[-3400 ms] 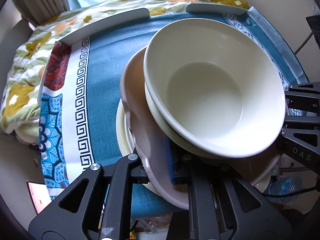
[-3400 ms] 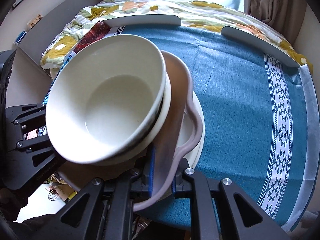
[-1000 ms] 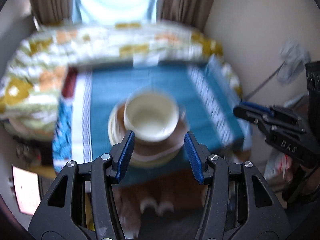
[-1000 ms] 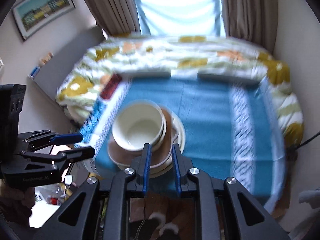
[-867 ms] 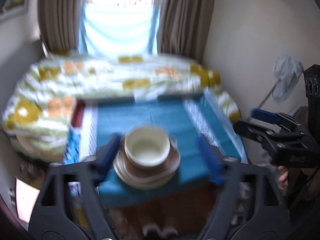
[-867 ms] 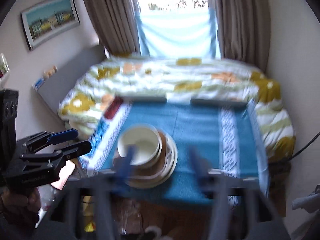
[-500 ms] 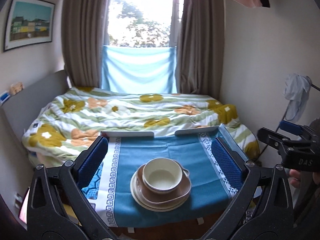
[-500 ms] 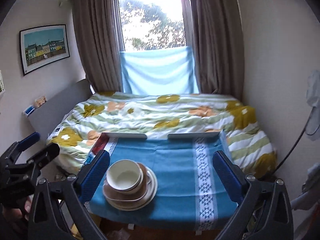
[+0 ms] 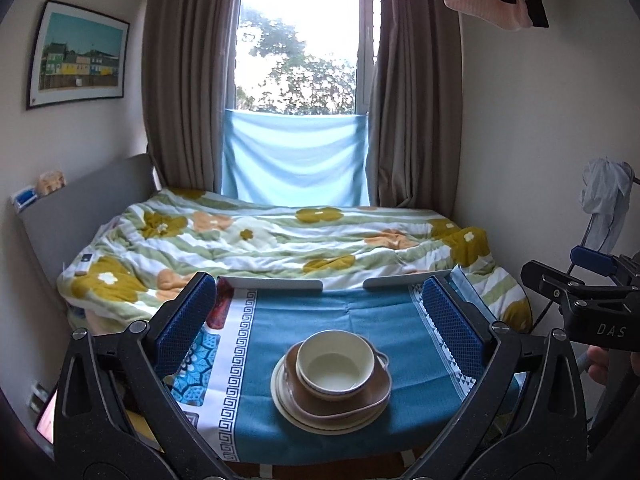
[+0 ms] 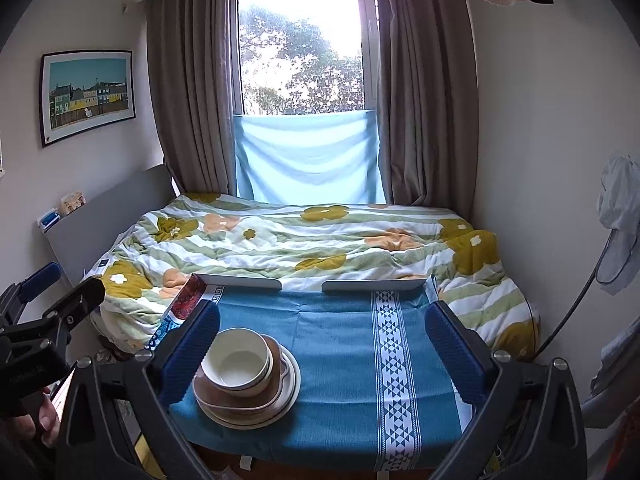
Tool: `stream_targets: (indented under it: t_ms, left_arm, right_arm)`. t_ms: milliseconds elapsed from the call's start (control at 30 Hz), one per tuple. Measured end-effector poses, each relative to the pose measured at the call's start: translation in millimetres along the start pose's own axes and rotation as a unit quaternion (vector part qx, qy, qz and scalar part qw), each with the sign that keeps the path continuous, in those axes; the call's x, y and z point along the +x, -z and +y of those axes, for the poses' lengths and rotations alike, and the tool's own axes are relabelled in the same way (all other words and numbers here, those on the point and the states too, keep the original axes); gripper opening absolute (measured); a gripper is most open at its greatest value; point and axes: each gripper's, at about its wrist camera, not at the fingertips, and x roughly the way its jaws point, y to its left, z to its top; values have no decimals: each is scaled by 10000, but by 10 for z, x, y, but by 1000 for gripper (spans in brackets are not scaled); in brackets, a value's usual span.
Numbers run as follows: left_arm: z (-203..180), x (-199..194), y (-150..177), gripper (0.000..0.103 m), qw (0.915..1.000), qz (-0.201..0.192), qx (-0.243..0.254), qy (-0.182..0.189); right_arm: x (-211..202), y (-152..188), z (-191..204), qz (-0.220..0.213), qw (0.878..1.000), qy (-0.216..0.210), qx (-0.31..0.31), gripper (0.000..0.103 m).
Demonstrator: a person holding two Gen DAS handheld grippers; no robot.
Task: Organize plates and bowls
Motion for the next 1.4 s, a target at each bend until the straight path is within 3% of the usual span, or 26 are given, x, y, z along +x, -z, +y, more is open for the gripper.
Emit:
stream_targets:
  t_ms: [1400]
  left_arm:
    - [-49, 33, -59, 103, 9999, -81, 70, -36]
  right_arm:
    - [43, -54, -30, -20, 9999, 130, 8, 102]
